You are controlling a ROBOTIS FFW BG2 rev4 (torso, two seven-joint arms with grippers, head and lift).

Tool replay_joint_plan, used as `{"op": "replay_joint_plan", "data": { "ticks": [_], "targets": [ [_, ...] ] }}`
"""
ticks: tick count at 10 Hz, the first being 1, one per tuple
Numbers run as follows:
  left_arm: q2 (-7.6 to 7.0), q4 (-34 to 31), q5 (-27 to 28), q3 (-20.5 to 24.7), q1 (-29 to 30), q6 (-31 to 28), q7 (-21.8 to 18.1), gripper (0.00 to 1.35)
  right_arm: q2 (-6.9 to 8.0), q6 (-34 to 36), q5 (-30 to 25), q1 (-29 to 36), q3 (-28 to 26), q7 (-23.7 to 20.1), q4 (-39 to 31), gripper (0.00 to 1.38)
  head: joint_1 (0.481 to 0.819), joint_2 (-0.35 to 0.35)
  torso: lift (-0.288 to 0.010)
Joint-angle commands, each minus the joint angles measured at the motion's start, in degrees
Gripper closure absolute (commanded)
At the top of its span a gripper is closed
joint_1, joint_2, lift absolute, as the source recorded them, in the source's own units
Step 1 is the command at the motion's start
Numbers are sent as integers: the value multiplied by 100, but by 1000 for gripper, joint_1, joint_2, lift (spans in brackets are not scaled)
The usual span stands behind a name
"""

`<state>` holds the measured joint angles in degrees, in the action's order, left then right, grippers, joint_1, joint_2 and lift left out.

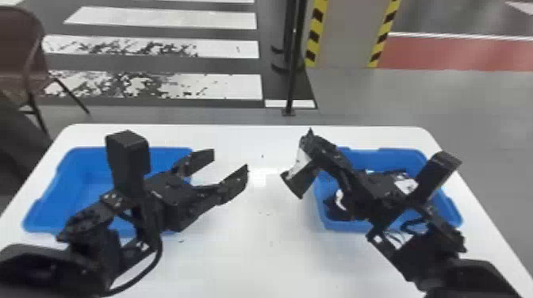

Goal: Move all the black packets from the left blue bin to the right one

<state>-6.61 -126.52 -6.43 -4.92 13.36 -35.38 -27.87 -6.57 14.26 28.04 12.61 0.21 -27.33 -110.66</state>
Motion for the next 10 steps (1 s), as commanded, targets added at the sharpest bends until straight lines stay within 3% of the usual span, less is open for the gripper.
{"op": "replay_joint_plan", "data": {
  "ticks": [1,2,3,4,5,6,7,8,9,10],
  "targets": [
    [204,3,335,572,323,585,97,150,-46,-49,-176,-207,-261,-1,357,1283,695,-53,-140],
    [362,73,963,892,478,782,238,150,-72,-119,-371,-404,-421,-1,709,1283,695,-33,-140],
    [362,411,1123,1052,450,923,238,150,-134,-189,-474,-699,-467,8,1117,1283,695,-7,-140],
    [266,565,1135,1132,393,1035,238,151,-169,-203,-611,-896,-559,52,1356,1283,695,10,-140],
    [239,608,1375,1509,365,1204,115,151,-169,-217,-736,-1065,-707,105,1552,1283,695,12,-140],
    [169,608,849,1783,520,1401,36,151,-169,-217,-862,-1107,-833,157,1609,1213,695,13,-140],
    [125,397,278,1841,717,1696,53,151,-169,-217,-1079,-1051,-993,245,1595,676,695,23,-140],
    [151,-11,61,1921,956,1781,80,151,-151,-217,-1342,-910,-1164,324,1454,154,695,9,-140],
    [257,-419,-8,2058,1195,1809,80,151,-134,-217,-1365,-671,-1187,430,1229,36,695,-5,-140],
    [354,-771,-42,2195,1462,1809,80,151,-99,-217,-1365,-333,-1198,465,934,136,695,-26,-140]
  ]
}}
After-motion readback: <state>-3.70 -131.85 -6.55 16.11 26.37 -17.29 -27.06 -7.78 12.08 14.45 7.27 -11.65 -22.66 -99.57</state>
